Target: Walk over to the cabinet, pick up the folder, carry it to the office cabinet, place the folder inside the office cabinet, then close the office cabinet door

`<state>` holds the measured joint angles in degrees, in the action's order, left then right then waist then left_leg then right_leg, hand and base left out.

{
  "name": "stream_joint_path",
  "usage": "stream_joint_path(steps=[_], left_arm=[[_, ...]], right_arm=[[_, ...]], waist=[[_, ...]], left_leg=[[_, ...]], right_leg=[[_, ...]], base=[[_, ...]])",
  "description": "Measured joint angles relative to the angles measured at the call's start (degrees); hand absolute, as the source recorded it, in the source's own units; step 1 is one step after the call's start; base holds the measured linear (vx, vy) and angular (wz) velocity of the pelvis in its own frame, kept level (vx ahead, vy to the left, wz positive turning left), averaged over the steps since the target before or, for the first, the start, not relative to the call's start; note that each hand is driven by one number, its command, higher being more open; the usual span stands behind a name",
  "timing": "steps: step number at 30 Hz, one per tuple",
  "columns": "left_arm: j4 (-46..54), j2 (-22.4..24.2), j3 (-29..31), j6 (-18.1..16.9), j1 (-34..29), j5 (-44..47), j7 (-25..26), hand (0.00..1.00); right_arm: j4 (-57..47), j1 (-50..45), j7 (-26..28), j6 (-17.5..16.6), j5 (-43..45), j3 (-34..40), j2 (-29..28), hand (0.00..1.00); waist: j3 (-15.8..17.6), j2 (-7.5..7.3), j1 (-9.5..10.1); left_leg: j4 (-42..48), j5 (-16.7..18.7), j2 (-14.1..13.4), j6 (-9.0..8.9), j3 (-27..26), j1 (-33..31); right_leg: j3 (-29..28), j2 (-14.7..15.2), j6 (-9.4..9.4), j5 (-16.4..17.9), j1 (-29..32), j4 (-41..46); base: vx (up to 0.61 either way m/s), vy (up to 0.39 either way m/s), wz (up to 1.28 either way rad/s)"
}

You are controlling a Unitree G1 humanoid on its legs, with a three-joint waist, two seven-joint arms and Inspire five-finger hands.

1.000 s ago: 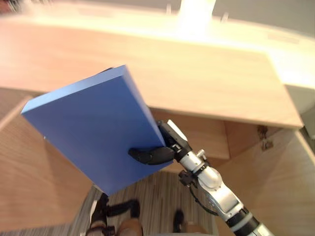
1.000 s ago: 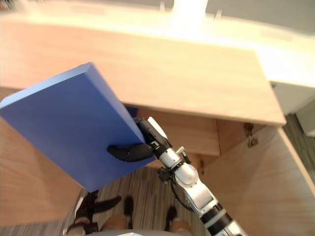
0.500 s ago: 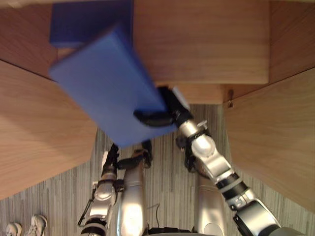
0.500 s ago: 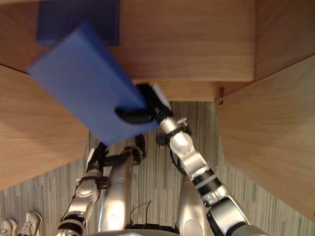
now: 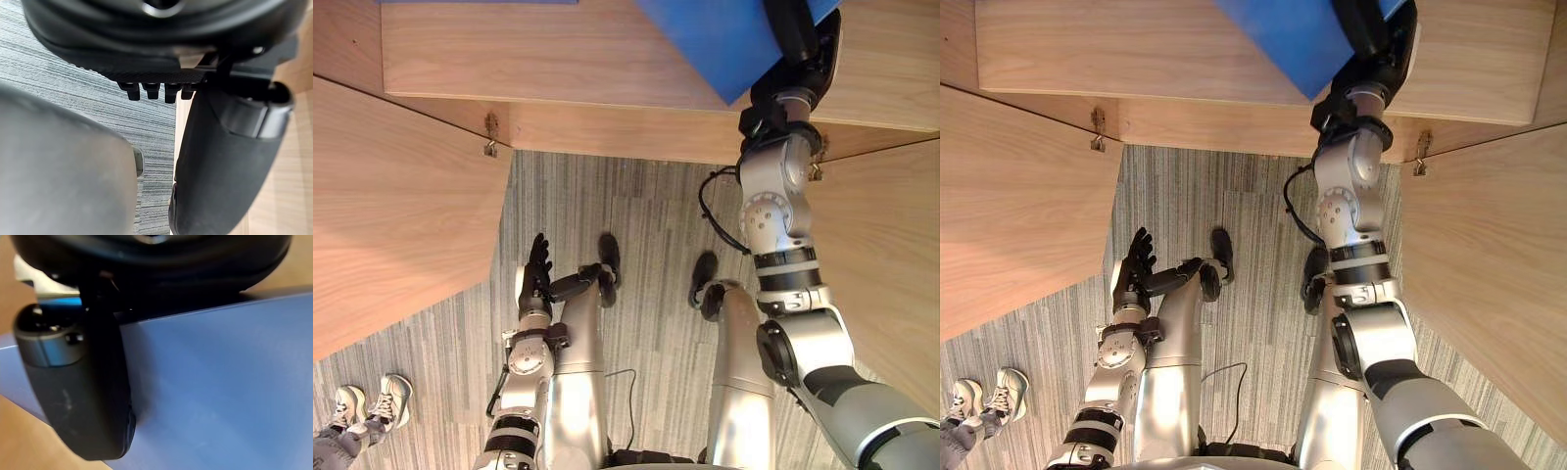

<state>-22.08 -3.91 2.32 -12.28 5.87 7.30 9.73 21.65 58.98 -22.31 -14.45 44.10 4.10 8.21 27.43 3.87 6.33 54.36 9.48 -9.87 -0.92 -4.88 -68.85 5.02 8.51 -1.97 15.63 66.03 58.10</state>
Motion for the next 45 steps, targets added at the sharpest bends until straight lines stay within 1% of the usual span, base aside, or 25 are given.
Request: stream_joint_path(steps=[4, 7, 9, 10, 11, 13, 17, 19, 20, 21, 23, 26, 29, 30, 31, 33, 34, 35, 36, 37, 38, 39, 41, 43, 45], left_arm=[[0.1, 0.6, -0.7, 0.0, 1.9, 0.6, 1.4, 1.0], [0.8, 0.7, -2.2, 0.0, 2.9, 0.7, 1.6, 1.0], [1.7, 1.8, -3.4, -0.2, 3.1, 0.8, 1.7, 1.0], [1.8, 2.1, -3.8, -0.4, 3.2, 0.8, 1.8, 1.0], [2.0, 2.4, -4.2, -0.5, 3.2, 0.8, 1.8, 1.0], [2.2, 2.9, -4.8, -0.6, 3.3, 0.8, 1.8, 1.0], [2.4, 3.6, -5.2, -0.6, 3.5, 0.7, 2.1, 1.0], [2.3, 3.4, -5.1, -0.6, 3.5, 0.7, 2.4, 1.0], [2.3, 3.3, -5.1, -0.6, 3.5, 0.7, 2.5, 1.0], [2.1, 3.2, -5.1, -0.6, 3.5, 0.7, 2.6, 1.0], [1.8, 2.9, -5.0, -0.6, 3.5, 0.7, 2.7, 1.0], [1.5, 2.6, -4.9, -0.3, 3.5, 0.7, 2.7, 1.0], [1.5, 2.5, -4.9, -0.2, 3.4, 0.6, 2.7, 1.0], [1.4, 2.2, -4.9, -0.1, 3.3, 0.6, 2.6, 1.0], [1.3, 2.1, -4.9, -0.1, 3.2, 0.6, 2.6, 1.0], [0.8, 1.5, -4.9, -0.1, 2.9, 0.5, 1.9, 1.0], [0.5, 1.2, -4.9, -0.1, 2.9, 0.5, 1.6, 1.0], [-0.2, 0.9, -4.9, -0.3, 2.9, 0.0, 1.1, 1.0], [-0.5, 0.7, -4.9, -0.3, 2.9, -0.4, 1.0, 1.0], [-0.8, 0.4, -4.9, -0.4, 2.8, -0.6, 0.6, 1.0], [-0.9, 0.1, -4.9, -0.4, 2.7, -0.7, 0.0, 1.0], [-1.0, -0.1, -4.9, -0.4, 2.7, -0.7, -0.3, 1.0], [-1.6, -0.3, -4.9, -0.4, 2.7, -1.6, -1.1, 1.0], [-2.9, -0.4, -4.9, -0.6, 2.7, -2.5, -1.4, 1.0], [-3.5, -0.6, -4.9, -0.5, 2.7, -2.8, -1.4, 1.0]], right_arm=[[1.9, 2.9, -0.6, -2.2, 6.3, 2.2, -0.8, 1.0], [3.1, 6.9, -2.5, -3.2, 11.3, 6.8, -1.2, 1.0], [4.7, 10.9, -5.0, -5.1, 15.7, 10.4, -1.3, 1.0], [4.7, 11.4, -5.5, -6.0, 16.7, 10.9, -1.4, 1.0], [4.6, 11.6, -5.9, -6.8, 17.3, 11.1, -1.6, 1.0], [4.1, 11.6, -6.3, -7.3, 17.4, 11.1, -1.7, 1.0], [3.4, 10.8, -6.6, -7.6, 17.2, 10.6, -1.9, 1.0], [1.5, 9.2, -6.6, -7.6, 16.0, 9.1, -1.8, 1.0], [1.2, 8.9, -6.5, -7.5, 15.4, 8.6, -1.8, 1.0], [-0.1, 7.9, -6.4, -7.3, 14.3, 7.6, -1.7, 1.0], [-1.0, 6.8, -5.8, -6.8, 12.3, 6.3, -1.6, 1.0], [-1.1, 5.0, -4.0, -5.1, 9.5, 3.9, -0.6, 1.0], [-1.0, 2.6, -1.3, -1.9, 5.1, -1.6, 3.4, 1.0], [-1.0, 1.5, 0.0, -0.4, 2.8, -4.4, 5.3, 1.0], [-1.0, 0.9, 0.7, 0.2, 2.0, -5.9, 6.3, 1.0], [-1.0, -1.7, 4.5, 2.5, -3.7, -11.5, 10.5, 1.0], [-1.0, -2.4, 5.7, 2.8, -5.3, -12.9, 11.7, 1.0], [-0.6, -3.9, 8.5, 3.3, -9.8, -15.8, 14.2, 1.0], [-0.2, -4.2, 9.6, 3.6, -11.6, -16.8, 15.1, 1.0], [0.3, -4.9, 11.3, 3.5, -15.1, -18.4, 16.7, 0.0], [0.4, -5.1, 12.8, 3.5, -19.0, -19.0, 18.3, 0.0], [0.6, -5.1, 13.3, 3.4, -20.1, -19.5, 19.2, 0.0], [2.1, -5.0, 13.7, 3.4, -26.4, -19.7, 21.2, 0.0], [4.4, -4.9, 13.5, 3.4, -33.6, -19.8, 22.3, 0.0], [6.1, -4.4, 13.0, 3.7, -37.5, -19.7, 22.7, 0.0]], waist=[[-0.1, 0.12, 0.34], [-0.1, 0.14, 0.62], [-0.4, 0.4, 1.03], [-0.4, 0.45, 1.22], [-0.5, 0.47, 1.28], [-0.5, 0.55, 1.28], [-0.5, 0.56, 1.11], [-0.5, 0.55, 0.96], [-0.5, 0.54, 0.94], [-0.6, 0.54, 0.89], [-0.7, 0.53, 0.68], [-0.9, 0.47, 0.62], [-0.9, 0.46, 0.27], [-0.9, 0.46, -0.15], [-0.9, 0.45, -0.42], [-0.9, 0.41, -1.27], [-0.9, 0.41, -1.46], [-1.0, 0.39, -1.76], [-1.0, 0.39, -1.92], [-1.0, 0.23, -2.15], [-1.0, 0.21, -2.33], [-1.0, 0.21, -2.36], [-1.1, 0.19, -2.42], [-1.3, -0.27, -2.41], [-1.7, -1.08, -2.38]], left_leg=[[-0.2, -0.4, 0.7, -0.79, 1.1, -0.9], [-1.3, -0.9, 0.3, -0.64, 0.1, -1.2], [-2.0, -1.9, -0.3, -0.33, -0.9, -1.5], [-2.0, -2.1, -0.3, -0.31, -0.8, -1.6], [-1.9, -2.4, -0.3, -0.5, -0.8, -1.6], [-1.5, -2.7, -0.5, 0.06, -0.8, -1.6], [-0.4, -2.2, -1.2, 0.01, -0.8, -1.7], [0.4, -1.7, -1.7, -0.2, -0.7, -1.6], [0.5, -1.6, -1.9, -0.26, -0.7, -1.6], [0.6, -1.3, -2.1, -0.73, -0.7, -1.6], [0.7, -1.2, -2.4, -0.85, -0.7, -1.4], [1.0, -1.0, -3.0, -0.91, -0.9, -1.1], [0.9, -1.2, -3.2, -0.6, -1.0, -0.9], [0.8, -1.2, -3.2, -0.57, -1.0, -0.7], [0.6, -1.2, -3.2, -0.57, -1.0, -0.6], [-0.2, -1.3, -3.3, -0.54, -1.1, 0.2], [-0.4, -1.3, -3.3, -0.51, -1.2, 0.5], [-1.1, -1.3, -3.3, -0.43, -1.4, 1.1], [-1.4, -1.4, -3.3, -0.36, -1.5, 1.3], [-2.0, -1.6, -3.3, -0.23, -1.9, 1.6], [-2.5, -1.8, -3.3, -0.11, -2.2, 1.7], [-2.7, -1.8, -3.3, -0.09, -2.3, 1.9], [-3.1, -1.8, -3.3, -0.08, -2.4, 2.4], [-4.1, -1.9, -3.2, -0.04, -2.8, 3.8], [-4.9, -1.9, -3.2, -0.06, -3.3, 4.5]], right_leg=[[1.5, 1.1, 0.61, 0.7, 0.3, 1.0], [2.2, 2.1, 0.68, 1.1, 0.7, 1.5], [2.8, 2.8, 0.86, 1.2, 0.9, 1.6], [2.9, 2.8, 0.98, 1.2, 0.9, 1.6], [2.9, 2.8, 1.0, 1.2, 0.9, 1.7], [2.9, 2.8, 1.05, 1.3, 0.9, 1.9], [2.8, 2.1, 1.23, 1.5, 0.8, 2.4], [2.7, 1.8, 1.44, 1.8, 0.8, 3.1], [2.7, 1.6, 1.45, 1.8, 0.8, 3.1], [2.7, 1.5, 1.46, 1.8, 0.8, 3.1], [2.6, 1.2, 1.49, 1.8, 0.8, 3.2], [2.4, 0.7, 1.57, 1.7, 0.6, 3.1], [2.3, 0.5, 1.6, 1.7, 0.5, 2.9], [2.3, 0.5, 1.58, 1.7, 0.3, 2.7], [2.4, 0.4, 1.57, 1.7, 0.1, 2.6], [2.5, 0.3, 1.44, 1.4, -0.8, 1.5], [2.5, 0.3, 1.38, 1.2, -1.1, 1.1], [2.5, 0.2, 1.24, 1.0, -1.6, 0.3], [2.5, 0.2, 1.19, 0.9, -1.8, -0.1], [2.4, 0.2, 1.08, 0.5, -2.0, -0.8], [2.4, 0.1, 0.97, 0.2, -2.1, -1.5], [2.3, 0.1, 0.9, 0.2, -2.2, -1.7], [2.3, 0.1, 0.79, 0.1, -3.0, -2.2], [2.2, 0.1, 0.68, -0.1, -4.1, -3.2], [2.0, 0.1, 0.64, -0.2, -4.4, -3.8]], base=[[-0.02, -0.048, 0.2], [-0.05, -0.064, 0.31], [-0.04, -0.067, 0.23], [-0.02, -0.034, 0.07], [0.0, 0.0, 0.0], [0.01, -0.002, -0.02], [0.0, -0.015, -0.09], [-0.03, -0.034, -0.07], [-0.05, -0.04, -0.09], [-0.04, -0.03, -0.07], [-0.04, -0.03, -0.07], [-0.02, -0.024, -0.1], [-0.01, -0.015, -0.03], [0.0, 0.0, 0.0], [0.0, 0.0, 0.0], [0.0, 0.0, 0.0], [0.01, -0.006, -0.04], [0.0, 0.0, 0.0], [0.02, -0.003, -0.04], [0.02, 0.001, -0.05], [0.02, 0.003, -0.05], [0.0, 0.0, 0.0], [0.0, 0.0, 0.0], [0.0, 0.0, 0.0], [0.0, 0.0, 0.0]])
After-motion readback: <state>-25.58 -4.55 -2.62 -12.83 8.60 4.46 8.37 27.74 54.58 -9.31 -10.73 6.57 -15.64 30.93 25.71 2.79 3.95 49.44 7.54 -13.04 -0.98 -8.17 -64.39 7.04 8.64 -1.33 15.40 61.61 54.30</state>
